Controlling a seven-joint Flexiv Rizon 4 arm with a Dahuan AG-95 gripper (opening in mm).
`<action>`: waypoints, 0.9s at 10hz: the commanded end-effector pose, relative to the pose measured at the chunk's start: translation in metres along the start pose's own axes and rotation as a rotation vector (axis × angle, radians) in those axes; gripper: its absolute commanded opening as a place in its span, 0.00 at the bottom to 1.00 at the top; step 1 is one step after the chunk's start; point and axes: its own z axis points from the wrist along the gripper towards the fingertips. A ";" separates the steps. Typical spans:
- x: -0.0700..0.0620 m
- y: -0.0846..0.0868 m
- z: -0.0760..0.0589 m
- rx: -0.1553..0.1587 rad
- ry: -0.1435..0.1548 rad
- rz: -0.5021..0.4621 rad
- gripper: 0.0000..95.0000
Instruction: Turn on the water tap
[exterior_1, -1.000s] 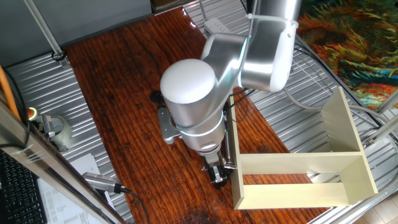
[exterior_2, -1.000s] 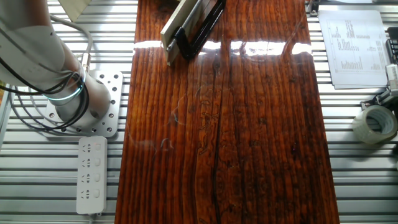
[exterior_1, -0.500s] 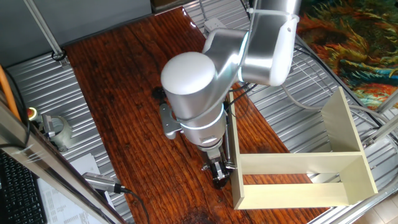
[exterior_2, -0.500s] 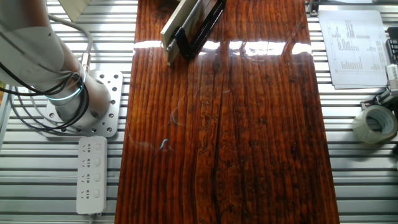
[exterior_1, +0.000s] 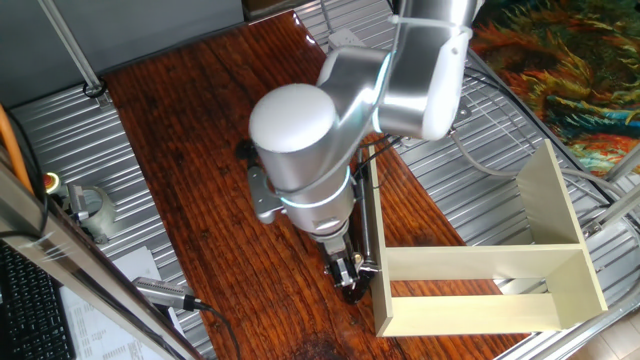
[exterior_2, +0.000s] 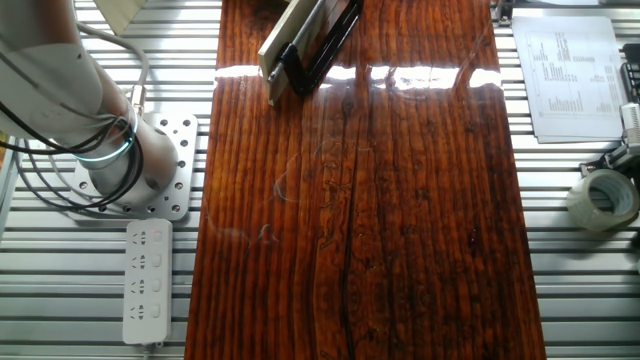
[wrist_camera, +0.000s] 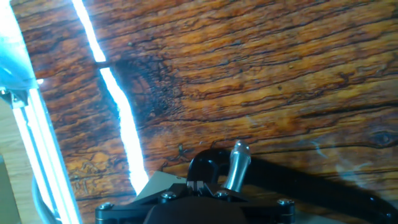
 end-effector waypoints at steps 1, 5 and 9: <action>0.001 0.006 0.005 -0.018 0.010 0.013 0.00; 0.005 0.013 0.008 -0.018 0.014 0.011 0.00; 0.007 0.015 0.010 -0.011 0.015 0.013 0.00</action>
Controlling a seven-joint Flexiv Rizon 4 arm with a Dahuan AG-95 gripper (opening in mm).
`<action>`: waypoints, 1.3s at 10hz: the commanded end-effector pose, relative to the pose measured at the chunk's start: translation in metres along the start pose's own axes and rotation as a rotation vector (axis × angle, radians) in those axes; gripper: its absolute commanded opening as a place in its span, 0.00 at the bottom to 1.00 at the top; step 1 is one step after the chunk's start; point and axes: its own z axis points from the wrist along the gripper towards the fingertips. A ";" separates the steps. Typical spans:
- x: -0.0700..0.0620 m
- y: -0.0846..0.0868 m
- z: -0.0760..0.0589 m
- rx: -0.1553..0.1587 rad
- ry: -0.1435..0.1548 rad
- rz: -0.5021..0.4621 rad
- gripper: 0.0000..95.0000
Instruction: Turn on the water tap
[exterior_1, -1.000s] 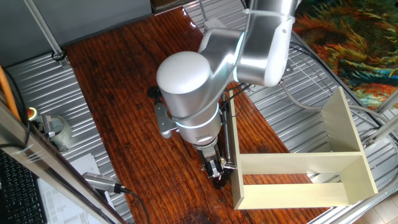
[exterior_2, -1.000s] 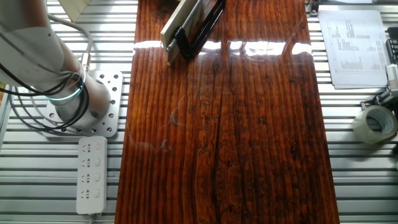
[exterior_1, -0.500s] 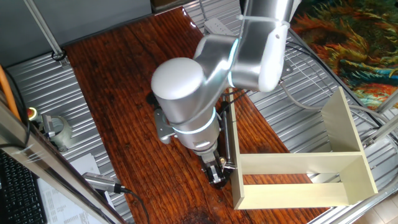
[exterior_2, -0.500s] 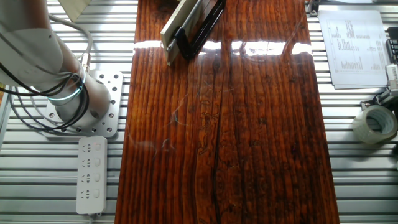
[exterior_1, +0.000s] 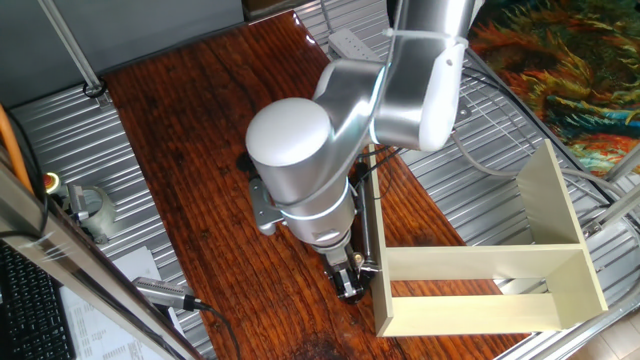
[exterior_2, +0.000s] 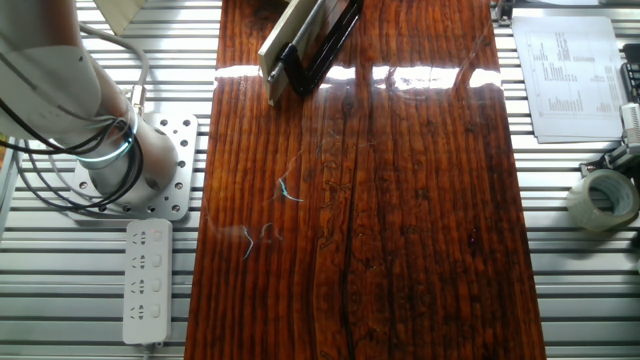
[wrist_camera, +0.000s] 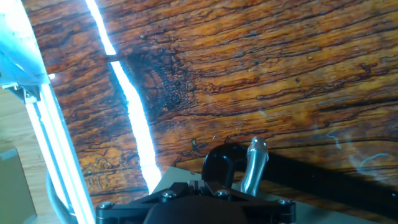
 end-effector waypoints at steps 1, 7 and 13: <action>0.003 0.000 0.000 0.002 0.001 -0.001 0.00; -0.005 -0.013 -0.007 0.043 -0.056 -0.027 0.00; -0.024 -0.085 -0.042 0.129 -0.088 -0.144 0.00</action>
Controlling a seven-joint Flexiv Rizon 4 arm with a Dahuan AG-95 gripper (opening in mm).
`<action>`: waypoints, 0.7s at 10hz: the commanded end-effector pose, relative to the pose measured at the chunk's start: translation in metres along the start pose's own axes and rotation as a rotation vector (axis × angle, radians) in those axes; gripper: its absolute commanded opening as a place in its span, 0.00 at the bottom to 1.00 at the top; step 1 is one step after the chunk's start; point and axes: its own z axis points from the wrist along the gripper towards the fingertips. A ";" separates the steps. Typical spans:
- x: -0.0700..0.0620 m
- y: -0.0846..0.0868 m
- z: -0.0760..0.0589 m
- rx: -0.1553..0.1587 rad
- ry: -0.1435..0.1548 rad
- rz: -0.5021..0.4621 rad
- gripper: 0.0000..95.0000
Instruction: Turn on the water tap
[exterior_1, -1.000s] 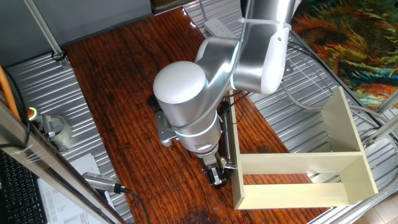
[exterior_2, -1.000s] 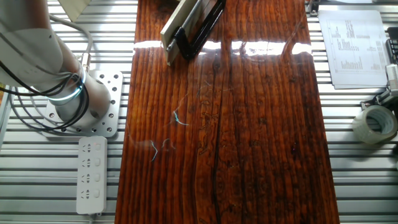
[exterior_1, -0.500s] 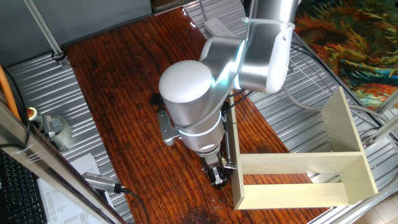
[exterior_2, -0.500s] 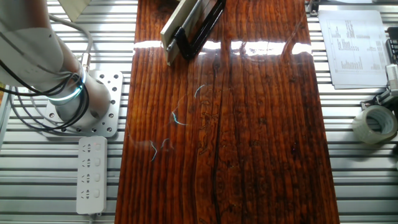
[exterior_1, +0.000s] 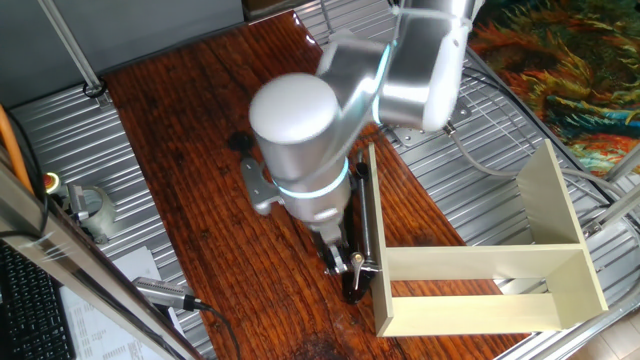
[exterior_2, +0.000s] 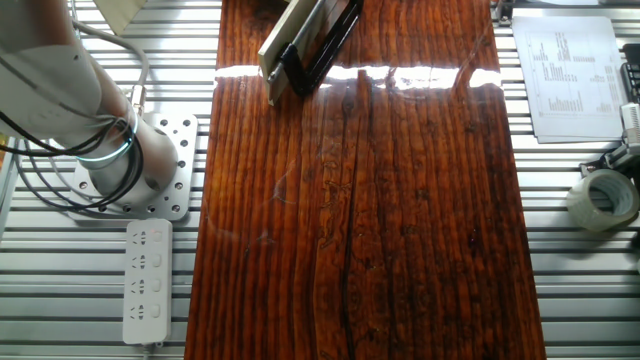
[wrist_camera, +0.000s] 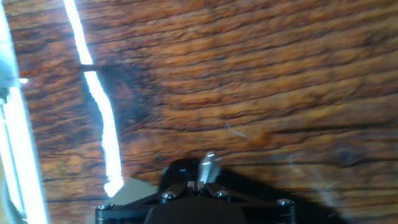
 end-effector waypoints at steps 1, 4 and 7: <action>-0.007 -0.032 -0.006 0.043 -0.032 -0.048 0.00; -0.011 -0.053 -0.010 0.055 -0.057 -0.044 0.00; -0.008 -0.058 -0.012 0.077 -0.052 -0.139 0.00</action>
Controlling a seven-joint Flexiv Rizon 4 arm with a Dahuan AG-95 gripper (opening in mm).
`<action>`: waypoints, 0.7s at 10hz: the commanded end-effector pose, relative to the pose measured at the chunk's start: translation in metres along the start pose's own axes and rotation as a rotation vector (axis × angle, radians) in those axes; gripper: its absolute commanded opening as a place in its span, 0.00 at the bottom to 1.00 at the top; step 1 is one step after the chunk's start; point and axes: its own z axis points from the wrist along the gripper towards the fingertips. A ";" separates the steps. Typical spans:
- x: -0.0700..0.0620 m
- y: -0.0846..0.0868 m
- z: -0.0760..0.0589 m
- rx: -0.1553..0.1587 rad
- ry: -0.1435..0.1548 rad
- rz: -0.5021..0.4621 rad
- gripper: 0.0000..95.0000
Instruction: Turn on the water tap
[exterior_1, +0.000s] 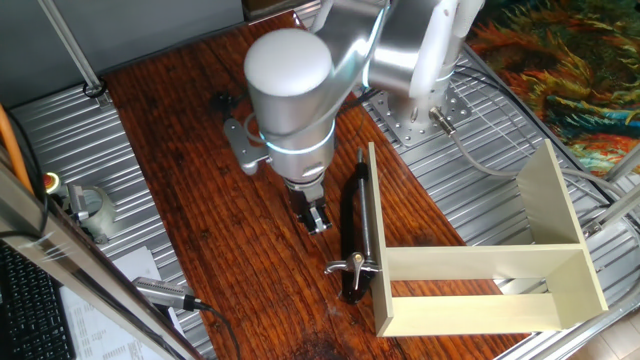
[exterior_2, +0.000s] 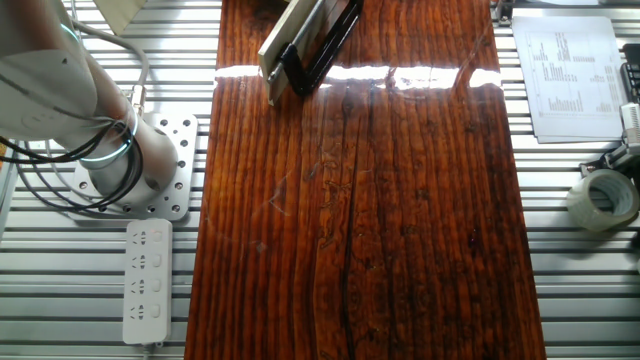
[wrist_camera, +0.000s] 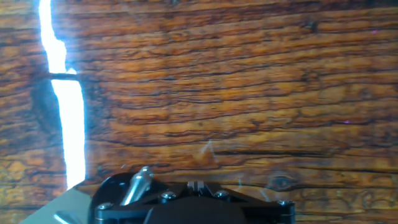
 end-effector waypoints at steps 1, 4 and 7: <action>0.003 -0.005 -0.003 0.032 0.024 -0.158 0.00; 0.014 -0.019 -0.010 0.078 0.021 -0.476 0.00; 0.026 -0.034 -0.016 0.089 0.017 -0.704 0.00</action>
